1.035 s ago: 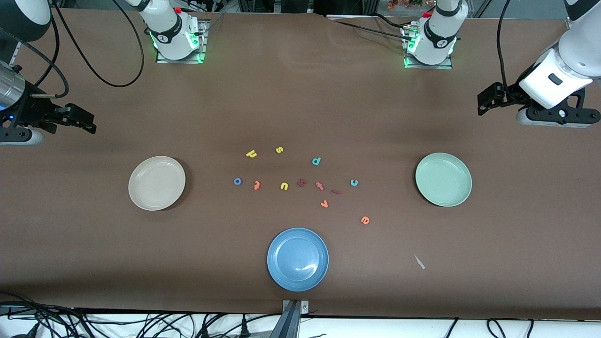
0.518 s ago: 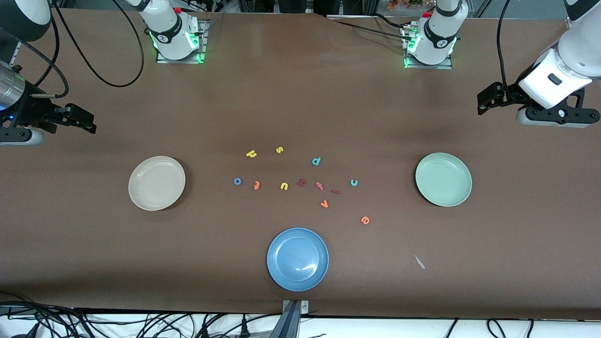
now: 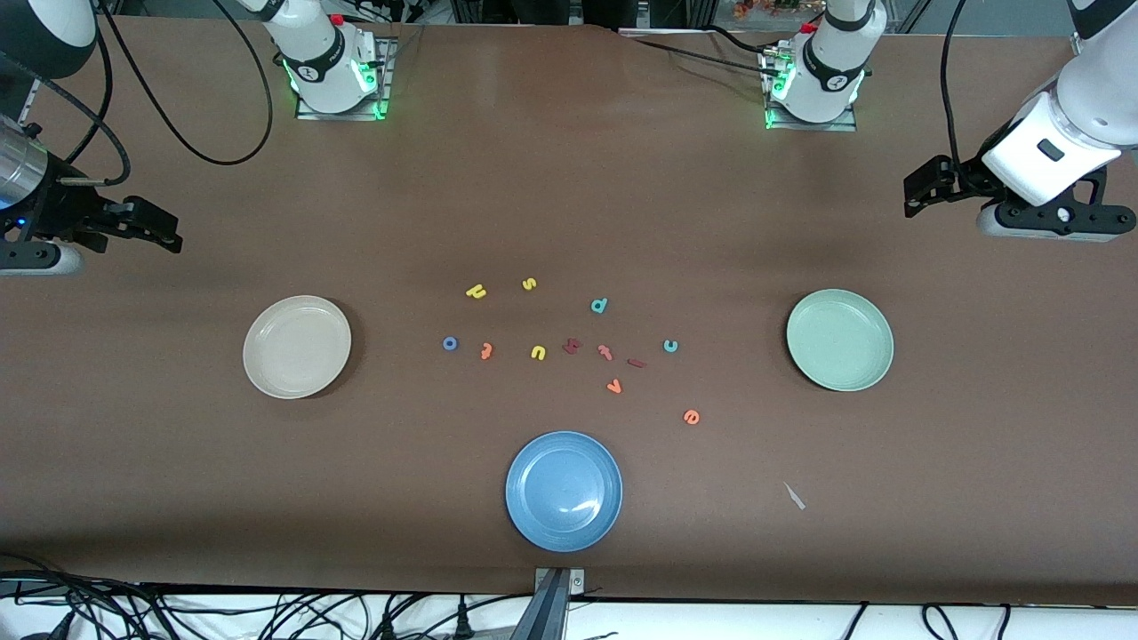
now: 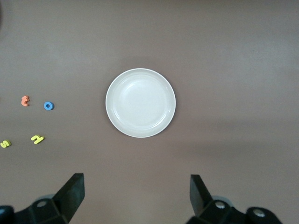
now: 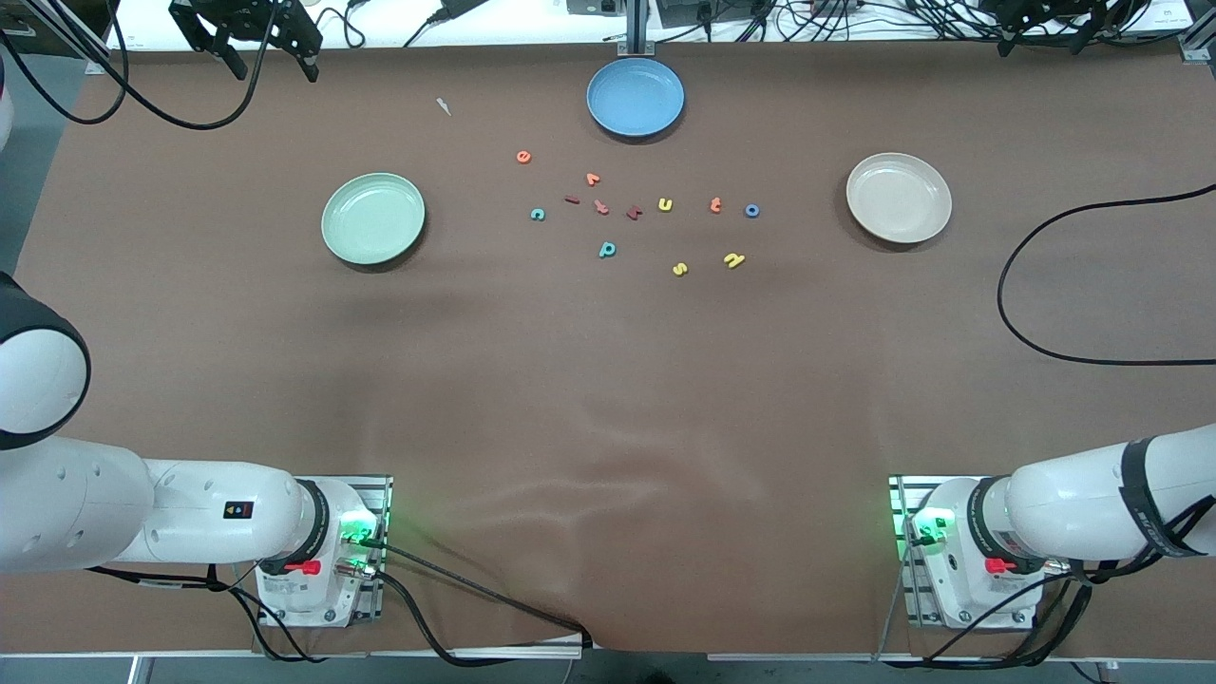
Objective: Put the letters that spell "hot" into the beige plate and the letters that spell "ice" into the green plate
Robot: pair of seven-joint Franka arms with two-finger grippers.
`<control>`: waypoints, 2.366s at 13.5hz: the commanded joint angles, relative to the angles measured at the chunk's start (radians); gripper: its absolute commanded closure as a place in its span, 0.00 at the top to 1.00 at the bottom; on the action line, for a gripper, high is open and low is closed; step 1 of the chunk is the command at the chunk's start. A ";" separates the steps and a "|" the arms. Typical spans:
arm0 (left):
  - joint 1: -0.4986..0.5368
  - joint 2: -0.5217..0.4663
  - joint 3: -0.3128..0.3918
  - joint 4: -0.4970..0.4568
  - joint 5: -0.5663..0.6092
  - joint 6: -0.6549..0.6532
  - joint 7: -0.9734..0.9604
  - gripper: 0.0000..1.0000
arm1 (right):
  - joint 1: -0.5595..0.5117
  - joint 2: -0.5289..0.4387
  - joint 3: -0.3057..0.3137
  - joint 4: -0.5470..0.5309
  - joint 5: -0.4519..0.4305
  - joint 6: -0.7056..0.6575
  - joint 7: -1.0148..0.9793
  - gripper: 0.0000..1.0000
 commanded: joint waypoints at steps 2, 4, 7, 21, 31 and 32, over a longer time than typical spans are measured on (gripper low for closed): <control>0.000 -0.006 0.000 0.013 -0.020 -0.019 0.007 1.00 | -0.008 0.003 0.003 0.010 0.011 -0.009 -0.003 1.00; 0.000 -0.006 0.000 0.013 -0.020 -0.019 0.007 1.00 | -0.008 0.003 0.003 0.010 0.010 -0.009 -0.003 1.00; 0.001 -0.008 -0.017 0.013 -0.020 -0.036 0.004 1.00 | -0.008 0.003 0.003 0.010 0.011 -0.007 -0.003 1.00; -0.049 0.162 -0.080 0.013 -0.025 0.184 -0.004 1.00 | 0.254 0.211 0.019 0.013 0.031 0.049 0.072 1.00; -0.104 0.366 -0.080 0.119 -0.014 0.274 0.014 1.00 | 0.436 0.262 0.042 -0.131 0.033 0.305 0.626 1.00; -0.133 0.409 -0.080 0.121 -0.012 0.298 0.013 1.00 | 0.436 0.253 0.048 -0.164 0.033 0.339 0.657 1.00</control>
